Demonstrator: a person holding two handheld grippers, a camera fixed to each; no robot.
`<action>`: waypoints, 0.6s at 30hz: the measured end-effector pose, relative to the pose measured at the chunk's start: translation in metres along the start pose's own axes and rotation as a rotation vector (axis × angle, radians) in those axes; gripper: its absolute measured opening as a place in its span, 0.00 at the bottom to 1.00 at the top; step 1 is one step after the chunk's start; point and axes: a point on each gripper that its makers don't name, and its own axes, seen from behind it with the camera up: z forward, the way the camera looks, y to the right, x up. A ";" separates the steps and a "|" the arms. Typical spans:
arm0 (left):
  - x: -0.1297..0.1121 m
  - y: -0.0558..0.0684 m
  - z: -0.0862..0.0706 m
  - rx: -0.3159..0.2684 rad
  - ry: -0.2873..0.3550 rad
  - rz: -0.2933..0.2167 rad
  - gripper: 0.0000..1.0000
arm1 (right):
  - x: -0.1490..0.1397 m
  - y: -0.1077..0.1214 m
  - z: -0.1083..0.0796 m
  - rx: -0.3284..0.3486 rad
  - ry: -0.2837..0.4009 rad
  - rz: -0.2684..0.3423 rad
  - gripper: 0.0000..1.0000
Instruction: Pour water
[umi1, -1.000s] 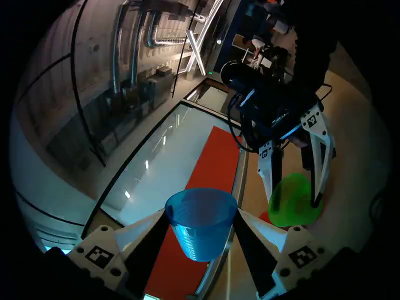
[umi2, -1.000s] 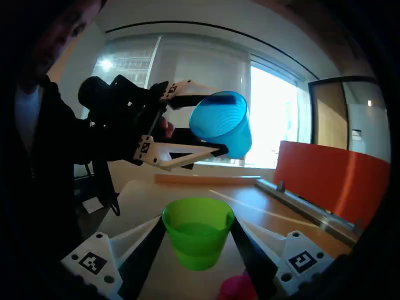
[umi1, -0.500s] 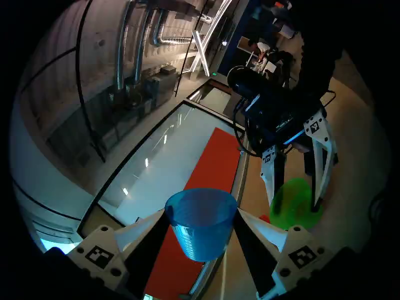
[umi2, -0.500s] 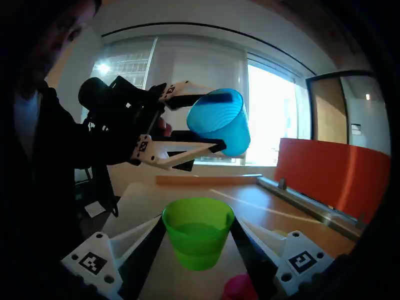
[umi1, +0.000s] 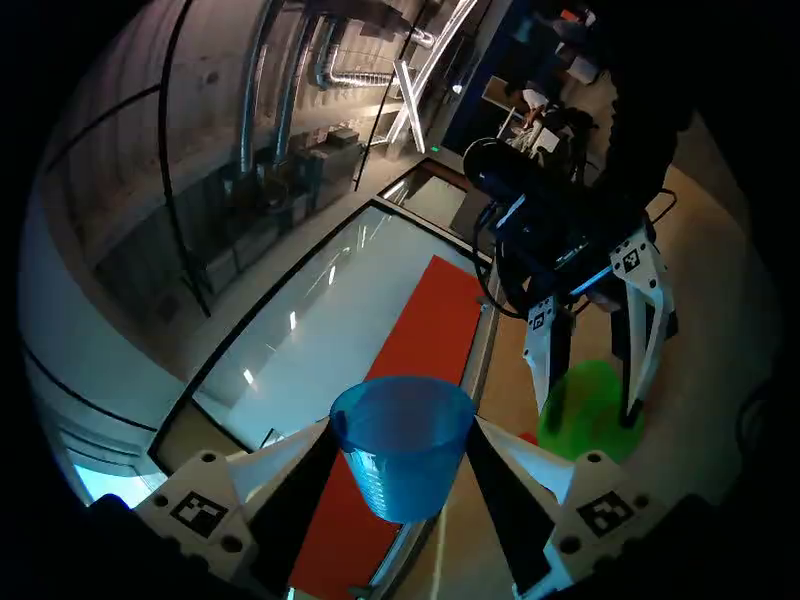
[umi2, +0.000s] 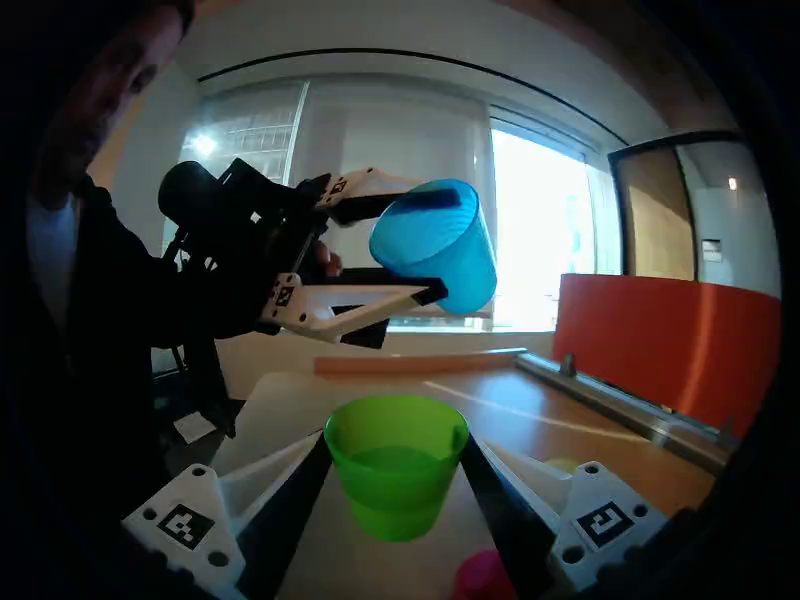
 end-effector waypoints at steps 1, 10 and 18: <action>0.000 0.000 0.000 0.000 0.000 -0.005 0.84 | 0.000 0.000 0.000 0.000 0.000 0.000 0.90; -0.002 0.002 -0.002 -0.007 -0.004 -0.090 0.85 | 0.001 -0.002 0.001 0.002 -0.001 0.000 0.90; -0.006 -0.005 -0.005 0.010 -0.010 -0.193 0.85 | 0.004 -0.005 0.000 0.004 0.004 0.001 0.91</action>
